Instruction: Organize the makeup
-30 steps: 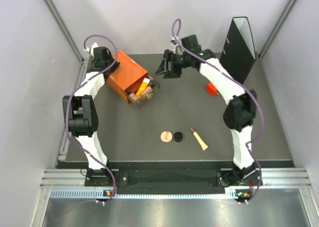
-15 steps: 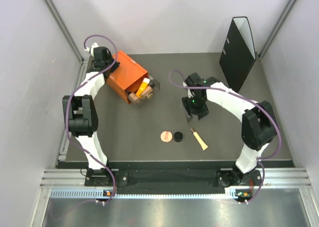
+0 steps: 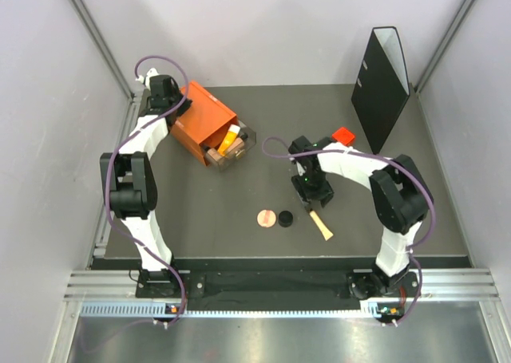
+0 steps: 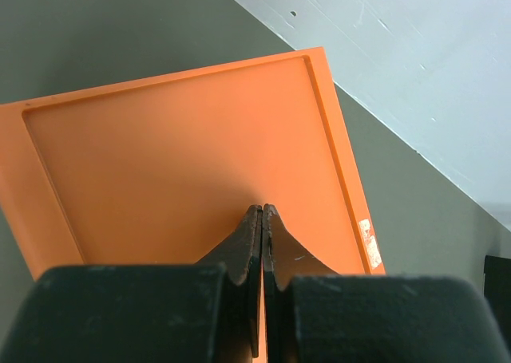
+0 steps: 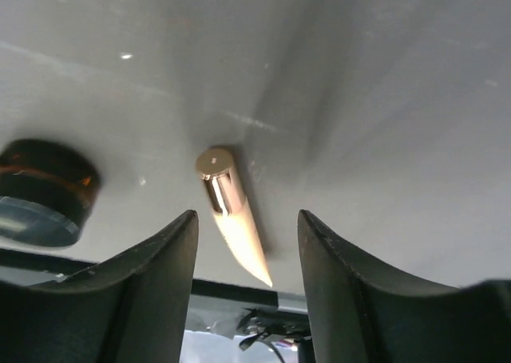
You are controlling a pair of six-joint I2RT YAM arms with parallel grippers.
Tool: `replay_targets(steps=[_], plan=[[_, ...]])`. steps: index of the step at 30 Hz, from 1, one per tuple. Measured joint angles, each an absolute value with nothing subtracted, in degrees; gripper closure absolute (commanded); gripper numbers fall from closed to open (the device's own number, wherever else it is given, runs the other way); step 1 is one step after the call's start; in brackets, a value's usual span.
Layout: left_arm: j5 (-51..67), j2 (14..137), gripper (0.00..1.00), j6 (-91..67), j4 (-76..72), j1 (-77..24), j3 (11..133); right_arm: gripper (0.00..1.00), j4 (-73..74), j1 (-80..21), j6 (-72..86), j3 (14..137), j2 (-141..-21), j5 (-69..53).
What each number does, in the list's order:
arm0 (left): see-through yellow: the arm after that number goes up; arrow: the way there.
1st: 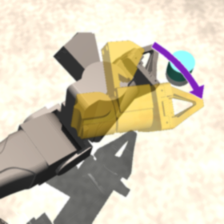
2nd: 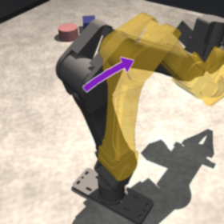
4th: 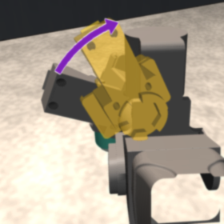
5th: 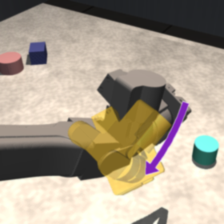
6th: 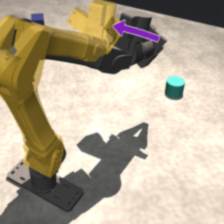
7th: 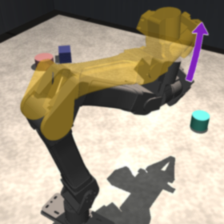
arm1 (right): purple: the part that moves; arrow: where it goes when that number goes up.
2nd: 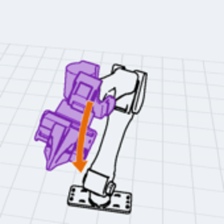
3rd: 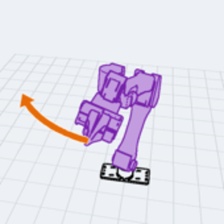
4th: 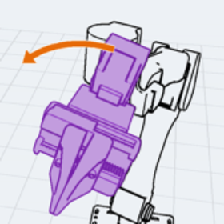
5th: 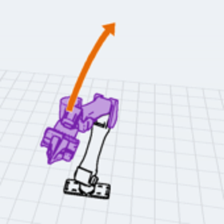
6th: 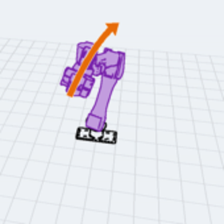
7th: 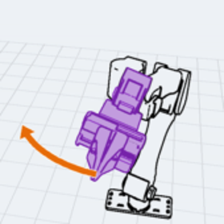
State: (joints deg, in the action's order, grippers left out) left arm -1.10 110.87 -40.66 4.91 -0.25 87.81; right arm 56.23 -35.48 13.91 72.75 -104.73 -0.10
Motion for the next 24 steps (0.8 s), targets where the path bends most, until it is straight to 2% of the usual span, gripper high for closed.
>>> replay_targets(steps=[2, 3, 5, 6, 9, 17, 24], plan=[[-1.10, 110.85, 1.00, -40.69, 4.80, -0.25, 87.72, 0.53, 55.88, -35.79, 13.54, 71.85, -106.00, -0.12], [-1.10, 110.85, 1.00, -40.66, 4.80, -0.25, 87.72, 0.62, 55.70, -35.90, 13.45, 71.46, -106.41, -0.10], [-1.10, 110.85, 1.00, -40.64, 4.75, -0.25, 87.70, 0.72, 55.18, -36.12, 13.13, 70.52, -107.11, -0.45], [-1.10, 110.85, 1.00, -40.60, 4.73, -0.25, 87.68, 0.84, 54.89, -36.21, 13.08, 70.17, -107.42, -0.71], [-1.10, 110.80, 1.00, -40.60, 4.69, -0.25, 87.64, 1.00, 54.87, -36.21, 12.53, 70.02, -107.79, -0.27], [-1.10, 110.80, 1.00, -40.58, 4.67, -0.25, 87.64, 1.00, 56.01, -36.27, 11.27, 73.41, -108.99, -0.54], [-1.10, 110.78, 1.00, -40.60, 4.67, -0.25, 87.61, 1.00, 58.46, -36.27, 9.43, 88.55, -109.54, -0.54]])
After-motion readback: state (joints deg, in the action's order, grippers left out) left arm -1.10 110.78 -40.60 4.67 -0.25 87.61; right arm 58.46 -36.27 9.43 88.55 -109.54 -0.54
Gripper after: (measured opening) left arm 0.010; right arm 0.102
